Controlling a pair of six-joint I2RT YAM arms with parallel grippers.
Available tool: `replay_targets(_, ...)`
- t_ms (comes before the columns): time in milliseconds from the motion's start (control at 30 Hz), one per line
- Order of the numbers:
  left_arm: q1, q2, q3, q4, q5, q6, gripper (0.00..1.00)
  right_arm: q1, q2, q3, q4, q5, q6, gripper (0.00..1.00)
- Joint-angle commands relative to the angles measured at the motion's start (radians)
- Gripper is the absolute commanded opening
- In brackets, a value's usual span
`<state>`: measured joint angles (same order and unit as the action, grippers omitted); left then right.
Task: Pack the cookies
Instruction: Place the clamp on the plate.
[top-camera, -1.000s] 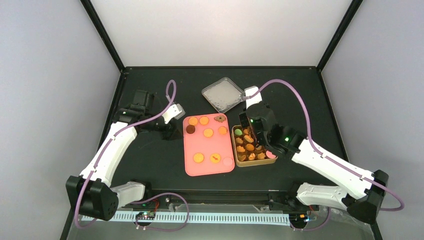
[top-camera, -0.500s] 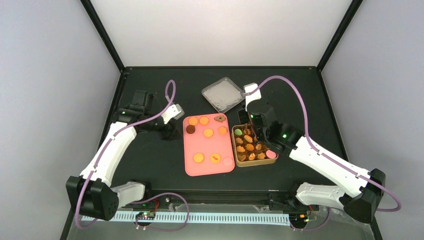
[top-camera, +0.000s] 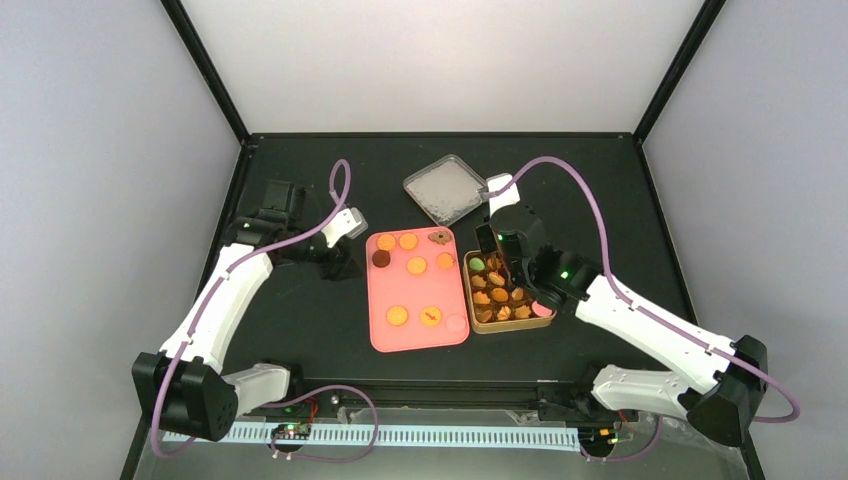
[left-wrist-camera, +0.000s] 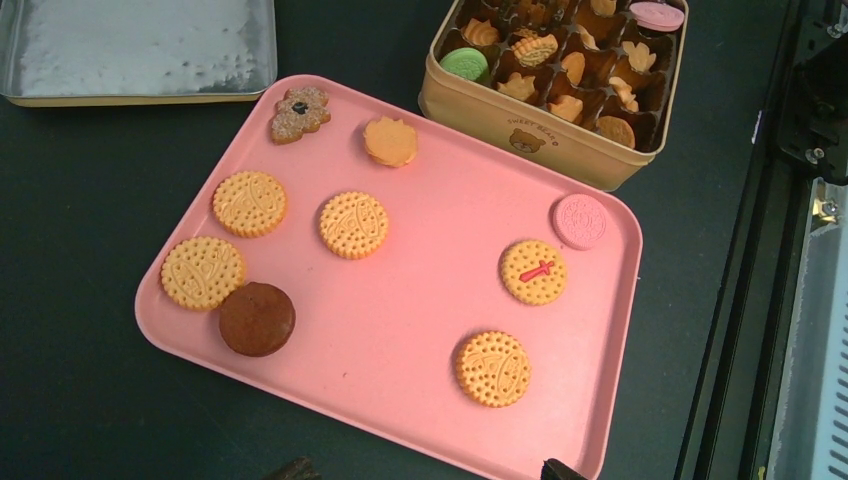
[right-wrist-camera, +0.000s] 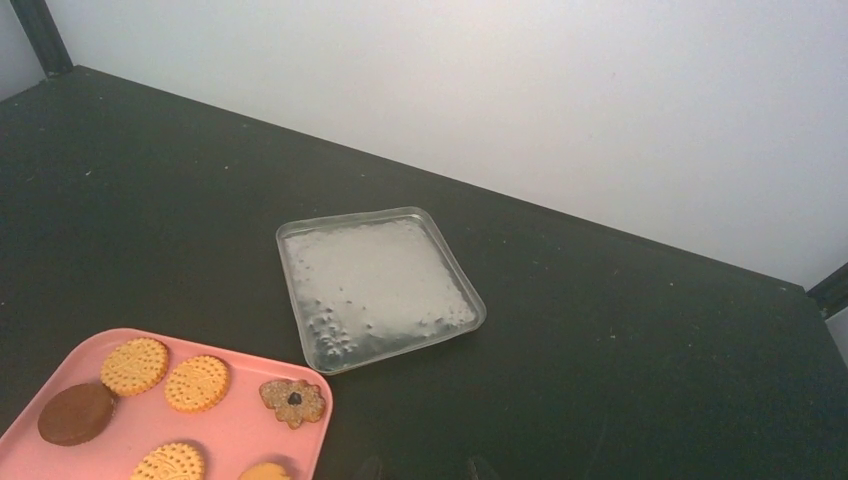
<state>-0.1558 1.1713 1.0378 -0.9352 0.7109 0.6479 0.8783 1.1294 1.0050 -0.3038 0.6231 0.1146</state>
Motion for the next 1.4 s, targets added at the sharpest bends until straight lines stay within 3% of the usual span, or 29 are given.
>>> replay_targets(0, 0.010, -0.009, 0.005, -0.016, 0.023, 0.016, 0.60, -0.007, -0.008, -0.024, 0.013, 0.001, 0.019, 0.01)
replay_targets(300, 0.016, -0.006, 0.009, -0.018, 0.022, 0.008, 0.60, -0.007, -0.040, 0.078, -0.003, 0.024, -0.031, 0.01)
replay_targets(567, 0.082, 0.010, 0.036, -0.052, 0.017, -0.001, 0.62, -0.006, 0.011, 0.210, -0.001, -0.247, 0.114, 0.01)
replay_targets(833, 0.140, -0.021, 0.023, -0.063, -0.003, 0.021, 0.65, -0.005, 0.288, 0.323, -0.061, -0.578, 0.377, 0.01)
replay_targets(1200, 0.153, -0.029, -0.011, -0.059, -0.030, 0.038, 0.64, -0.006, 0.608, 0.504, -0.209, -0.595, 0.465, 0.02)
replay_targets(1367, 0.154, -0.016, -0.041, -0.046, -0.045, 0.045, 0.65, -0.007, 0.735, 0.536, -0.196, -0.605, 0.511, 0.13)
